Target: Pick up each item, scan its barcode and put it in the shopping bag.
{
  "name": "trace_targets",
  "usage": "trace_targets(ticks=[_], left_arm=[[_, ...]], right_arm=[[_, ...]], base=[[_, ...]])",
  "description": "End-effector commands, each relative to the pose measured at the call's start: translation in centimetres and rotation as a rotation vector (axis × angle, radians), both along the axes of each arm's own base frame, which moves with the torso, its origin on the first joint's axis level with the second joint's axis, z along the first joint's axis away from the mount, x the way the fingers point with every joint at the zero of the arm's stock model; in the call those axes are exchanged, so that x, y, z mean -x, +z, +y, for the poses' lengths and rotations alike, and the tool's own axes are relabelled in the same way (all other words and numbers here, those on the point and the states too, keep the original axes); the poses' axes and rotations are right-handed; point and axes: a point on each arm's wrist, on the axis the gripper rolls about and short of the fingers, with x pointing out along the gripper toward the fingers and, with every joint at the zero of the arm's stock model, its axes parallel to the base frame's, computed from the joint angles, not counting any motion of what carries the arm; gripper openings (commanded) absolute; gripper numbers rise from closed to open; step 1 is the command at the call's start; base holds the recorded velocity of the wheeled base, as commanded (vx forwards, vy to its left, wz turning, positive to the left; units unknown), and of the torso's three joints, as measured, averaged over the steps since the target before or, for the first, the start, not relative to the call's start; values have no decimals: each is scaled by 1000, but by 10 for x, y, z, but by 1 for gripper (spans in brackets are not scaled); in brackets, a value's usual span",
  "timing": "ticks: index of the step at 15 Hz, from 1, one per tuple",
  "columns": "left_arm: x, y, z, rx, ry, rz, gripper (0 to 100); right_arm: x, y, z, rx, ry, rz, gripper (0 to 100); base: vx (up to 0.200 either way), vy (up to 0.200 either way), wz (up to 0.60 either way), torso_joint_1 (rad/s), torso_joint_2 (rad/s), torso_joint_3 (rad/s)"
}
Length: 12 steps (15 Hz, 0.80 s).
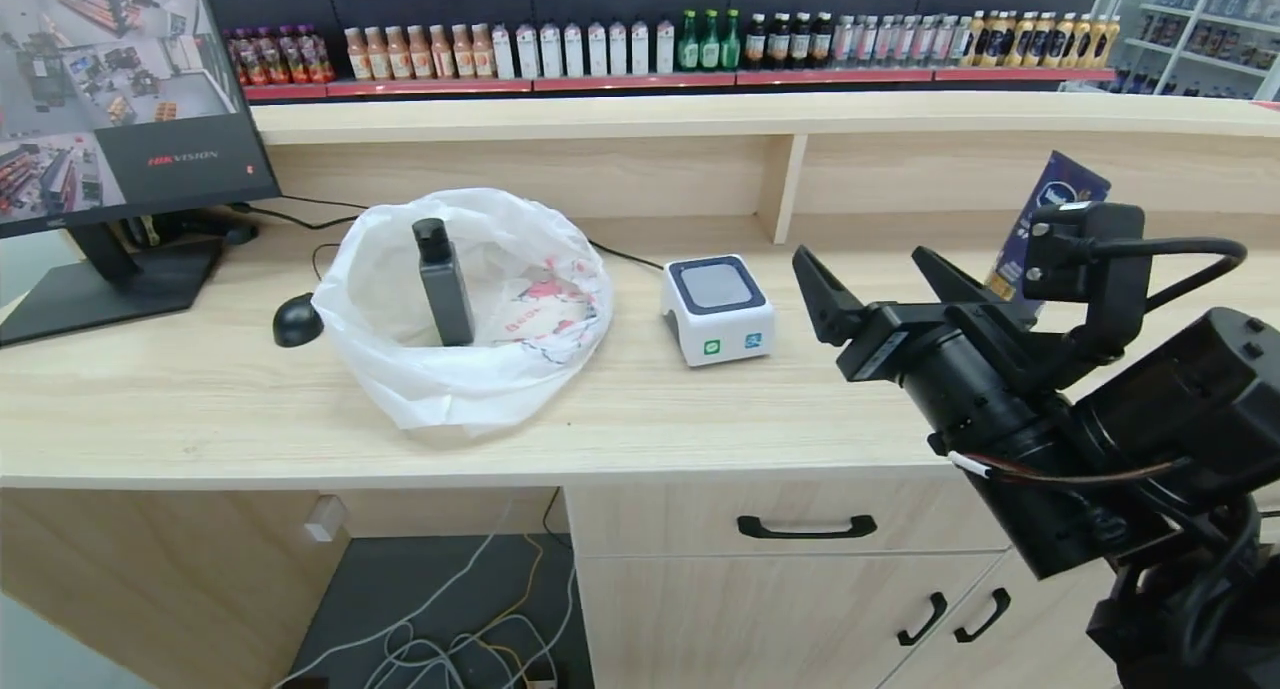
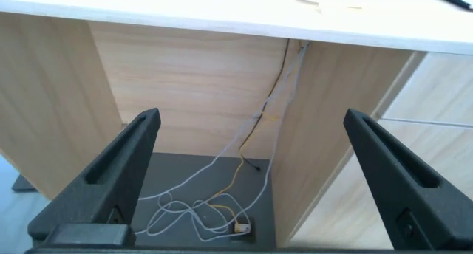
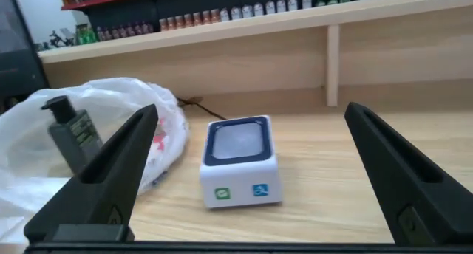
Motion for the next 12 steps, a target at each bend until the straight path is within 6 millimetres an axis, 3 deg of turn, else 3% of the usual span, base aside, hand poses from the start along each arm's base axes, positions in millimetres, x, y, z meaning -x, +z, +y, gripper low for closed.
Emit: trace_targets(ticks=[1,4,10,12], left_arm=[[0,0,0,0,1,0,100],[0,0,0,0,1,0,100],[0,0,0,0,1,0,100],[0,0,0,0,1,0,100]], right_arm=[[0,7,-11,-22,-34,-19,100],[-3,12,-24,-32,-85,-33,100],[-10,11,-25,-16,-119,-31,100],[-23,32,-21,-56,-145,-109,100]], base=[[0,-200,0,7,2,-2],[0,-200,0,2,2,4],[0,-200,0,2,2,3],[0,-100,0,1,-1,4]])
